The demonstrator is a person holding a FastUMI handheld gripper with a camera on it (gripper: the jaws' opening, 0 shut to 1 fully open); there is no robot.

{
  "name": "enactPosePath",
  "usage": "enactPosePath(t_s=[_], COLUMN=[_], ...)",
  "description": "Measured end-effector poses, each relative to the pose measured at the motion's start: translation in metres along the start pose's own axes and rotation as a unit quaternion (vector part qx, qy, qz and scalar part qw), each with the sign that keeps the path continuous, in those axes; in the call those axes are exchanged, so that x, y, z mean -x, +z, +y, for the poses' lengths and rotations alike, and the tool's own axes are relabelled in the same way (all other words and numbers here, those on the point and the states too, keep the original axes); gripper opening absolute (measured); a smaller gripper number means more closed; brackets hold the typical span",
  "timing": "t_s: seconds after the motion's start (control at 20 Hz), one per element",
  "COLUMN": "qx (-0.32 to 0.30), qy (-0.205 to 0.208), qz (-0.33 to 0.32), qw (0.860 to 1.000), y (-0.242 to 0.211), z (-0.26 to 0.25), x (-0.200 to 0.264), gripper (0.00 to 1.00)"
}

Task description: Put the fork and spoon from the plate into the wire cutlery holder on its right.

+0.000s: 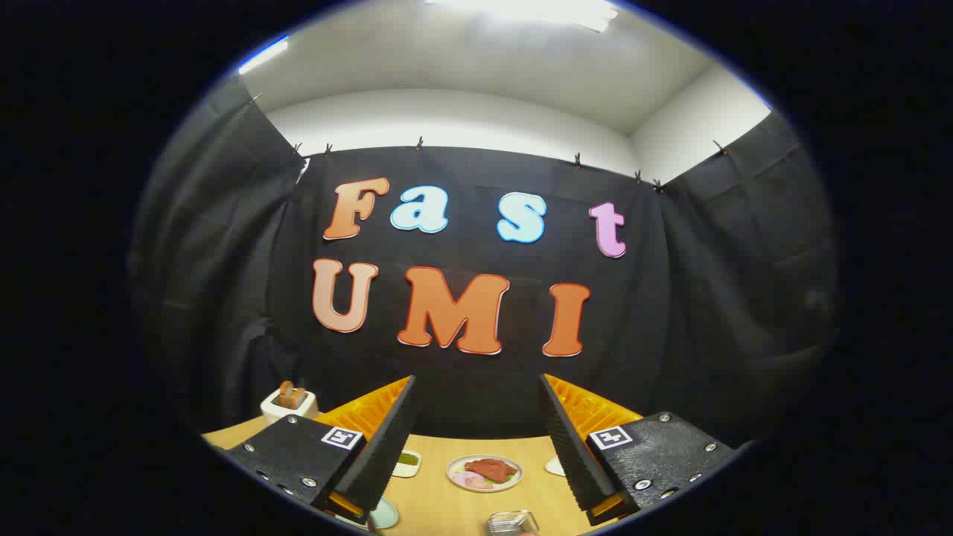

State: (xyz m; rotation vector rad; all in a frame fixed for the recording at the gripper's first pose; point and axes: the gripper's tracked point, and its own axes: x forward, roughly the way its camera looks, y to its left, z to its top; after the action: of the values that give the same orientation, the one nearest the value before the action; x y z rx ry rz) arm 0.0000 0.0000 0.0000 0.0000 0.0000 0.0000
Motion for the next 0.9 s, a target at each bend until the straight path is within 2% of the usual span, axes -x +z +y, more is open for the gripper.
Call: enactPosePath(t_s=[0.1,0.15,0.35,0.45,0.9], qx=[-0.029,-0.037,-0.021,-0.018,-0.017], qy=[0.045,0.055,0.06,0.086,0.106], qz=[0.019,0.021,0.017,0.022,0.039], qw=[0.998,0.998,0.998,0.996,0.993], y=[-0.011,-0.012,-0.014,-0.016,-0.02], z=[0.024,0.028,0.032,0.048,0.072], x=[0.003,0.004,0.005,0.008,0.005], gripper=[0.99,0.99,0.99,0.99,0.99])
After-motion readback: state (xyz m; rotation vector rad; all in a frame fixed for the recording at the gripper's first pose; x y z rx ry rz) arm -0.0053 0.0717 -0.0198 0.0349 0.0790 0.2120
